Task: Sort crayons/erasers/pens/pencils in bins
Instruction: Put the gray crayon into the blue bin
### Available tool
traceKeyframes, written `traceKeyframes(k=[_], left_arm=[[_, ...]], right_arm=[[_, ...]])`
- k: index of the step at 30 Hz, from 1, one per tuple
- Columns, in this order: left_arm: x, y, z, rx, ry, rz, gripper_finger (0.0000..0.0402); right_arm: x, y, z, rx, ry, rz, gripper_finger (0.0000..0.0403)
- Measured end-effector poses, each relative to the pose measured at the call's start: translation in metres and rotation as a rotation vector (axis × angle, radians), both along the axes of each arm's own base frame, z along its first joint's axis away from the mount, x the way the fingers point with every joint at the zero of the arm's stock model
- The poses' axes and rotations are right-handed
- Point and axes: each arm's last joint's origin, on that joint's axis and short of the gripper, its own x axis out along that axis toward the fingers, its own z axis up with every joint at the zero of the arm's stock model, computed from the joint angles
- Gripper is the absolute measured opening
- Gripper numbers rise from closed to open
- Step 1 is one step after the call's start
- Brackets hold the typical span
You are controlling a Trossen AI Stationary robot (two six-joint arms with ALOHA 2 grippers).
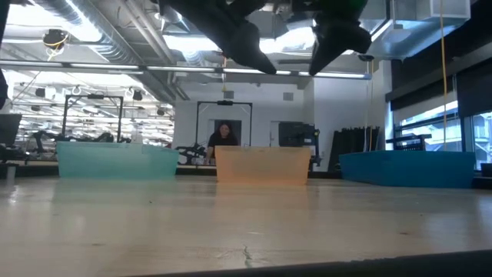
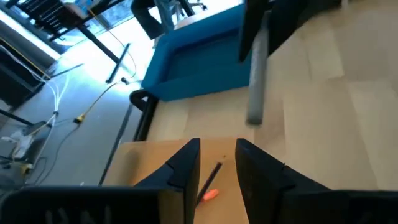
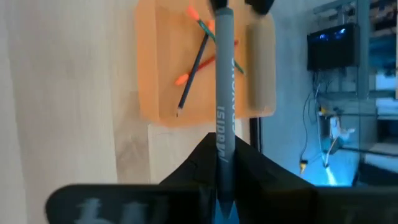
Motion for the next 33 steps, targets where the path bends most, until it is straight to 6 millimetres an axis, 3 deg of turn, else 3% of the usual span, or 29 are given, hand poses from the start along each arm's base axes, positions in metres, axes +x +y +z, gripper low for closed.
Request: traceKeyframes(k=[8, 17, 27, 33], left_arm=[[-0.009, -0.001, 0.006, -0.009, 0.030, 0.002, 0.0094], [-0.013, -0.011, 0.003, -0.024, 0.080, -0.017, 0.0094], [-0.016, -0.042, 0.005, 0.015, 0.096, -0.058, 0.0094], [-0.027, -0.059, 0.019, 0.040, 0.060, -0.073, 0.0094]], right_arm=[[-0.024, -0.008, 0.016, 0.039, -0.043, -0.137, 0.0033], [-0.058, -0.032, 0.036, 0.081, -0.133, -0.386, 0.0033], [-0.102, -0.065, -0.006, 0.191, -0.268, -0.691, 0.0033], [-0.125, -0.088, -0.039, 0.285, -0.361, -0.965, 0.0034]])
